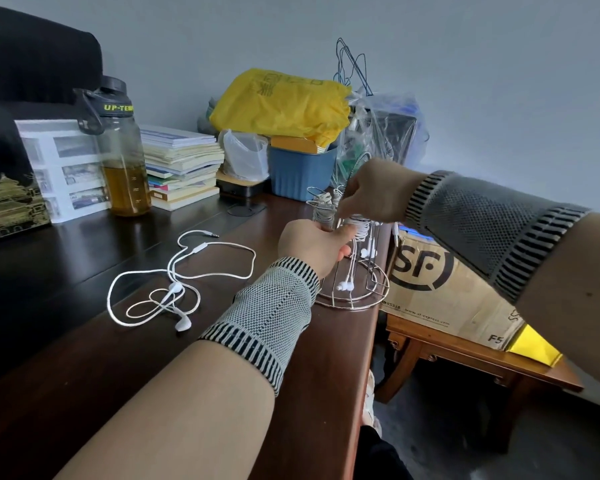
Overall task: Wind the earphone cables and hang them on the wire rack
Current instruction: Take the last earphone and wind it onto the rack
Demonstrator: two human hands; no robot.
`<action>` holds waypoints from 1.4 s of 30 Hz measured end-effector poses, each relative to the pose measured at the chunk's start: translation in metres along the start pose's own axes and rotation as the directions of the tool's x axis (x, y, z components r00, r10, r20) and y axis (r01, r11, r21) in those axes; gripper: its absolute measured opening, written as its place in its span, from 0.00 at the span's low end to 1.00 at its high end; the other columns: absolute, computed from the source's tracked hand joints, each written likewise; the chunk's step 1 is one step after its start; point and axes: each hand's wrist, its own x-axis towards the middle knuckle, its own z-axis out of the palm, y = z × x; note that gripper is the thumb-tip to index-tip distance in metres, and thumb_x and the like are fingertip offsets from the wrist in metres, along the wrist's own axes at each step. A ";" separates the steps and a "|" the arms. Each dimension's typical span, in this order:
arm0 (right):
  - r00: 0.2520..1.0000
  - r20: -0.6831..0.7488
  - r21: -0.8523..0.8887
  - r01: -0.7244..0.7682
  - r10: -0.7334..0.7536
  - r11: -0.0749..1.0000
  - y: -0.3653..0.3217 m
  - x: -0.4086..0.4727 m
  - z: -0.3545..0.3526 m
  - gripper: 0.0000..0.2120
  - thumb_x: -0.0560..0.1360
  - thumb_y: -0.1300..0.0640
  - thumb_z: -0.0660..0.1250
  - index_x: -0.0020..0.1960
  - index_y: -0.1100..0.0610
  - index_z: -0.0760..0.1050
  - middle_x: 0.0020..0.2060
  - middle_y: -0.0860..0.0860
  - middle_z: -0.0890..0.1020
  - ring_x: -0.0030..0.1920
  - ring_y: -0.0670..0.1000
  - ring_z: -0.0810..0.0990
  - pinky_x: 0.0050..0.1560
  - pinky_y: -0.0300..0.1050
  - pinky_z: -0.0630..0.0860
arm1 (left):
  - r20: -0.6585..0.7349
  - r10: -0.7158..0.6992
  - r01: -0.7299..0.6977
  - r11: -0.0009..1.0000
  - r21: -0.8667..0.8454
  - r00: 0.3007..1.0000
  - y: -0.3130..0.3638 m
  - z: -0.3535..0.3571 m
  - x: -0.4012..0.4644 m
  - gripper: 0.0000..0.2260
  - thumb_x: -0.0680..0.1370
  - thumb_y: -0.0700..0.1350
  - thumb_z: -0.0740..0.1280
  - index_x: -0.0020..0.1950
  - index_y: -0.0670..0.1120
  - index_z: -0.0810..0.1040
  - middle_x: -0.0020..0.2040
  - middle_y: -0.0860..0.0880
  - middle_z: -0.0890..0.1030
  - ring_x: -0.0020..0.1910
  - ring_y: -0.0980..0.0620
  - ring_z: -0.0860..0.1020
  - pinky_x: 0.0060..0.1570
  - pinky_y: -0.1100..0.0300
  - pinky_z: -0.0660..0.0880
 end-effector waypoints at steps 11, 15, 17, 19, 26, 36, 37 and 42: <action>0.795 -0.363 -0.550 0.238 -0.487 0.800 0.012 -0.038 0.040 0.05 0.68 0.59 0.73 0.35 0.56 0.79 0.28 0.48 0.72 0.25 0.52 0.71 0.26 0.39 0.63 | 0.013 -0.013 0.013 1.000 0.027 1.000 0.004 0.002 -0.002 0.13 0.77 0.46 0.69 0.35 0.42 0.77 0.21 0.53 0.76 0.18 0.63 0.70 0.22 0.68 0.66; 0.724 -0.481 -0.411 0.311 -0.494 0.857 0.025 -0.049 0.062 0.06 0.63 0.62 0.76 0.33 0.58 0.78 0.27 0.52 0.75 0.20 0.55 0.73 0.21 0.39 0.66 | 0.044 -0.016 0.016 1.000 0.014 0.999 0.006 -0.002 -0.005 0.10 0.78 0.40 0.67 0.37 0.39 0.77 0.20 0.52 0.75 0.16 0.62 0.69 0.19 0.70 0.64; 0.742 -0.553 -0.244 0.291 -0.380 0.925 0.032 -0.052 0.069 0.04 0.70 0.59 0.69 0.40 0.58 0.82 0.31 0.52 0.78 0.25 0.57 0.76 0.23 0.47 0.75 | 0.050 -0.010 0.009 1.000 0.008 0.999 0.006 -0.003 -0.004 0.12 0.78 0.44 0.70 0.37 0.39 0.81 0.29 0.47 0.81 0.23 0.59 0.74 0.26 0.66 0.70; 0.766 -0.584 -0.075 0.279 -0.268 0.957 0.036 -0.056 0.072 0.11 0.74 0.57 0.63 0.46 0.57 0.84 0.35 0.53 0.82 0.32 0.57 0.81 0.31 0.51 0.79 | 0.033 0.004 -0.005 1.000 0.022 0.999 0.003 -0.003 -0.002 0.14 0.75 0.50 0.72 0.35 0.42 0.84 0.34 0.45 0.84 0.28 0.55 0.77 0.33 0.61 0.73; 0.896 -0.435 0.216 0.006 0.091 0.976 0.061 -0.062 0.065 0.09 0.78 0.59 0.64 0.50 0.57 0.83 0.39 0.51 0.84 0.33 0.47 0.76 0.40 0.38 0.72 | 0.053 0.006 -0.006 1.000 -0.002 0.999 0.003 -0.005 -0.003 0.10 0.72 0.49 0.74 0.34 0.45 0.83 0.36 0.45 0.85 0.28 0.55 0.74 0.32 0.61 0.72; 0.875 -0.400 0.314 -0.151 0.275 0.937 0.078 -0.059 0.048 0.11 0.75 0.52 0.68 0.37 0.56 0.78 0.28 0.50 0.78 0.28 0.48 0.74 0.33 0.40 0.73 | 0.019 0.000 0.000 1.000 -0.029 1.000 0.005 -0.003 -0.004 0.12 0.72 0.52 0.75 0.33 0.47 0.80 0.36 0.47 0.85 0.30 0.56 0.77 0.36 0.60 0.74; 0.867 -0.434 0.270 -0.134 0.245 0.954 0.076 -0.058 0.044 0.10 0.75 0.53 0.68 0.37 0.56 0.77 0.28 0.49 0.78 0.29 0.48 0.75 0.32 0.40 0.72 | 0.015 -0.003 0.003 1.000 -0.029 1.000 0.004 -0.003 -0.004 0.12 0.72 0.52 0.75 0.33 0.47 0.80 0.36 0.47 0.85 0.30 0.56 0.77 0.37 0.60 0.75; 0.887 -0.459 -0.021 -0.073 0.056 0.997 0.054 -0.045 0.017 0.08 0.76 0.55 0.66 0.38 0.55 0.76 0.33 0.51 0.77 0.36 0.52 0.74 0.34 0.40 0.65 | 0.017 -0.002 0.002 1.000 -0.025 1.000 0.003 -0.002 -0.002 0.14 0.71 0.54 0.76 0.34 0.45 0.82 0.34 0.48 0.85 0.27 0.58 0.76 0.37 0.61 0.72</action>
